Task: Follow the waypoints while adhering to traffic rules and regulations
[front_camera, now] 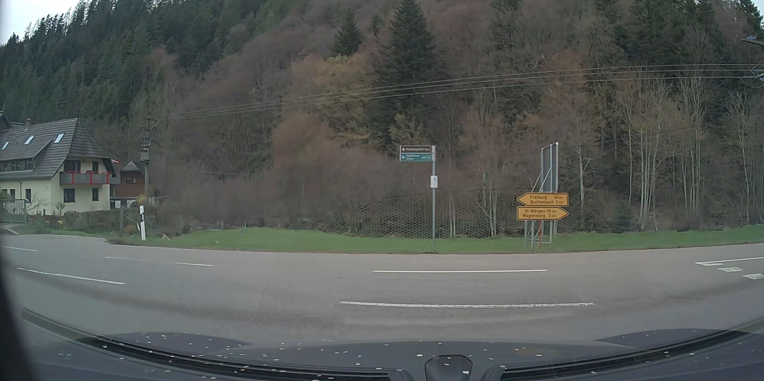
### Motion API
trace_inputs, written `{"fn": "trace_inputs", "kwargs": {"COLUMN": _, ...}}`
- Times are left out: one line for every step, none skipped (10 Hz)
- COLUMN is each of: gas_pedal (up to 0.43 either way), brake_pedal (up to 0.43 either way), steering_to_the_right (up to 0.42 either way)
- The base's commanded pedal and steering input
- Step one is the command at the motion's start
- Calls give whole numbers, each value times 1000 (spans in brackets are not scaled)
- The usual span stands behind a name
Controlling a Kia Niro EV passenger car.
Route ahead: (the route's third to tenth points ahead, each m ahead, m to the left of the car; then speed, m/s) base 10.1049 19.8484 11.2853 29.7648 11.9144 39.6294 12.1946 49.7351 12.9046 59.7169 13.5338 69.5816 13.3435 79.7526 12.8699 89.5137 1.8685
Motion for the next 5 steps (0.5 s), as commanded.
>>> {"fn": "trace_inputs", "kwargs": {"gas_pedal": 650, "brake_pedal": 0, "steering_to_the_right": -410}}
{"fn": "trace_inputs", "kwargs": {"gas_pedal": 689, "brake_pedal": 0, "steering_to_the_right": -412}}
{"fn": "trace_inputs", "kwargs": {"gas_pedal": 713, "brake_pedal": 0, "steering_to_the_right": -412}}
{"fn": "trace_inputs", "kwargs": {"gas_pedal": 713, "brake_pedal": 0, "steering_to_the_right": -412}}
{"fn": "trace_inputs", "kwargs": {"gas_pedal": 713, "brake_pedal": 0, "steering_to_the_right": -412}}
